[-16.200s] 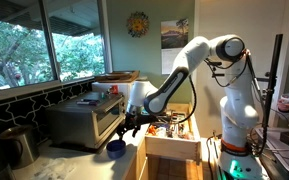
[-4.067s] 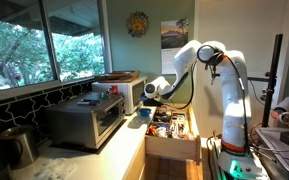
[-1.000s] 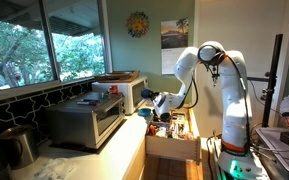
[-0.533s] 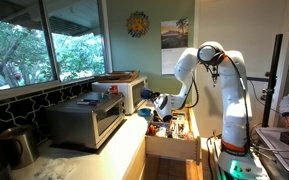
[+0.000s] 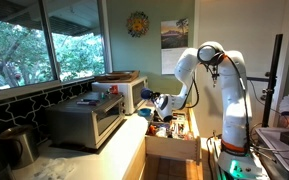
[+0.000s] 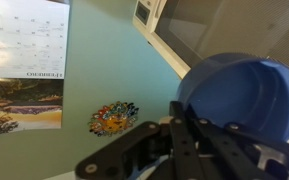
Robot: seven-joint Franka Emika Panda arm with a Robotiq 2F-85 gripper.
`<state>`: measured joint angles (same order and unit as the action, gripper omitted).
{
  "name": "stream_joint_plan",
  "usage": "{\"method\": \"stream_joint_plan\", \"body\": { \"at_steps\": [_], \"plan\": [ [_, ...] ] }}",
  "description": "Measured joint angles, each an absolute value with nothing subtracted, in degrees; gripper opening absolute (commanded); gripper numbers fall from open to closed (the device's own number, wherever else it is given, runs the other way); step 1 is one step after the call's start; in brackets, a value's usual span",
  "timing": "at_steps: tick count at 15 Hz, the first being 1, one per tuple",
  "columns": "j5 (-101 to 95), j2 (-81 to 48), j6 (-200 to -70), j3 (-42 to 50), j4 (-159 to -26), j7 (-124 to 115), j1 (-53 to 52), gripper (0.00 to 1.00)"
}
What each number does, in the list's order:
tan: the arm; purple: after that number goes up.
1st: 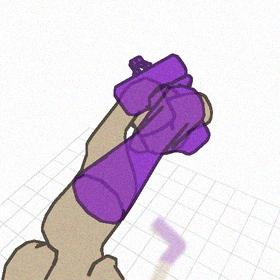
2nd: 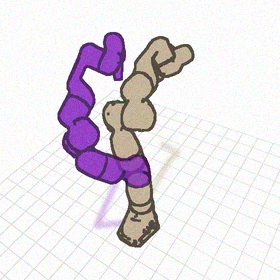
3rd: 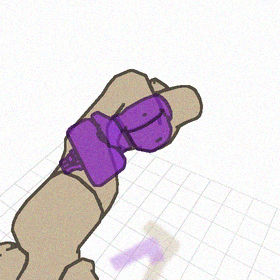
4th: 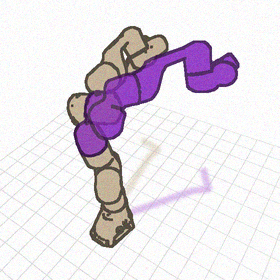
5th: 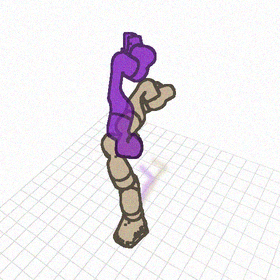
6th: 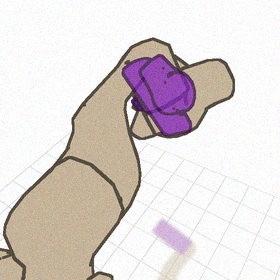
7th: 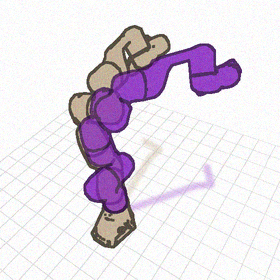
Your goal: Pour the water out of the blue cup and into the blue bowl
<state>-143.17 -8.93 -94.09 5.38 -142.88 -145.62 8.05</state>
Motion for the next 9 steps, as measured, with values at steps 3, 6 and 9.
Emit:
{"method": "stream_joint_plan", "body": {
  "at_steps": [3,6,9],
  "plan": [
    [-143.17,-8.92,-94.09,5.38,-142.88,-145.63,8.08,0.01],
    [-141.73,-8.89,-95.15,5.38,-142.62,-145.58,8.18,0.01],
    [-134.42,-8.0,-103.75,5.67,-139.82,-143.15,8.95,0.01]
  ]
}}
